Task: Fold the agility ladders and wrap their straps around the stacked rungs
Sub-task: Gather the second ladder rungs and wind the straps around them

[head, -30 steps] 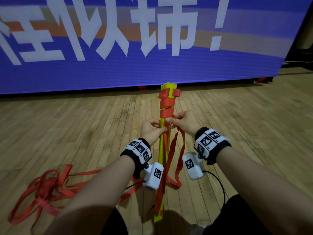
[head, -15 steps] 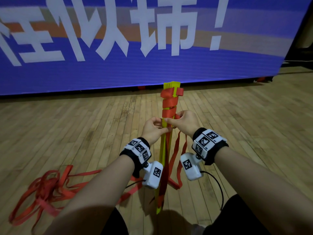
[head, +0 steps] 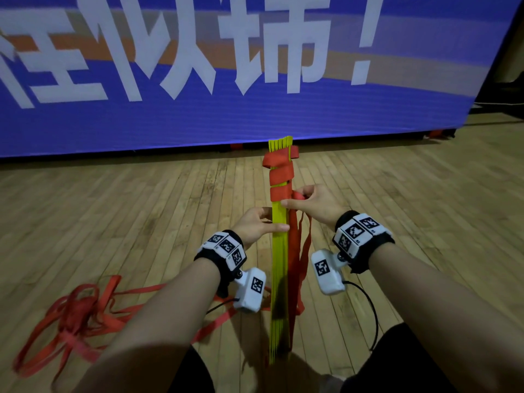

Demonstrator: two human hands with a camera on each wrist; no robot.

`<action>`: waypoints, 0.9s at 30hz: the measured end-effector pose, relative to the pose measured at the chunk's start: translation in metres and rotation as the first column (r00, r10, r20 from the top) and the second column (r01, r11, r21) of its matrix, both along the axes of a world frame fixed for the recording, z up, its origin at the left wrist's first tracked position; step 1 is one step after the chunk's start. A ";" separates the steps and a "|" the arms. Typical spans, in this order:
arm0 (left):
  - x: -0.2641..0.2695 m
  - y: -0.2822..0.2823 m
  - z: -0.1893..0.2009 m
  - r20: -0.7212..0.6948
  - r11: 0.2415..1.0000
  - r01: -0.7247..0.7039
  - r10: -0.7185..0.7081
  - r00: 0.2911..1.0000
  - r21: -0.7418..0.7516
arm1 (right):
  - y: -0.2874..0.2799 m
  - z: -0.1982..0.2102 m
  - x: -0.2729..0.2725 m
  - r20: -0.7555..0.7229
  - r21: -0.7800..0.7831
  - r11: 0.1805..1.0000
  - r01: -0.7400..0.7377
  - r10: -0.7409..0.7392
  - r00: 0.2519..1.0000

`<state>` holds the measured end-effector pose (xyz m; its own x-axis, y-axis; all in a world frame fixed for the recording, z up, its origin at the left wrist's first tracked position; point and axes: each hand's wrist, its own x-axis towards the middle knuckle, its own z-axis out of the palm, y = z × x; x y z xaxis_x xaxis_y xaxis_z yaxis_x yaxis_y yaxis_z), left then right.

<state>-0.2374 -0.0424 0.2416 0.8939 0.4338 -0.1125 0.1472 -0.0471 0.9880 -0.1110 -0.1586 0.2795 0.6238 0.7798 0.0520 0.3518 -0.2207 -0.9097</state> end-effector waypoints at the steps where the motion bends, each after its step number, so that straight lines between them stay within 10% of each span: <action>1: 0.000 -0.001 0.000 0.013 1.000 -0.010 0.011 1.000 -0.019 | 0.000 0.001 0.000 -0.016 0.013 1.000 -0.007 0.007 1.000; 27: 0.000 -0.007 0.005 -0.002 0.985 -0.174 0.174 0.985 -0.022 | -0.015 -0.002 0.015 0.054 -0.051 0.990 -0.129 0.132 0.990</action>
<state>-0.2378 -0.0497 0.2471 0.8051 0.5801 -0.1239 0.1517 0.0006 0.9884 -0.0961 -0.1736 0.2776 0.5139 0.8566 0.0458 0.4315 -0.2120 -0.8769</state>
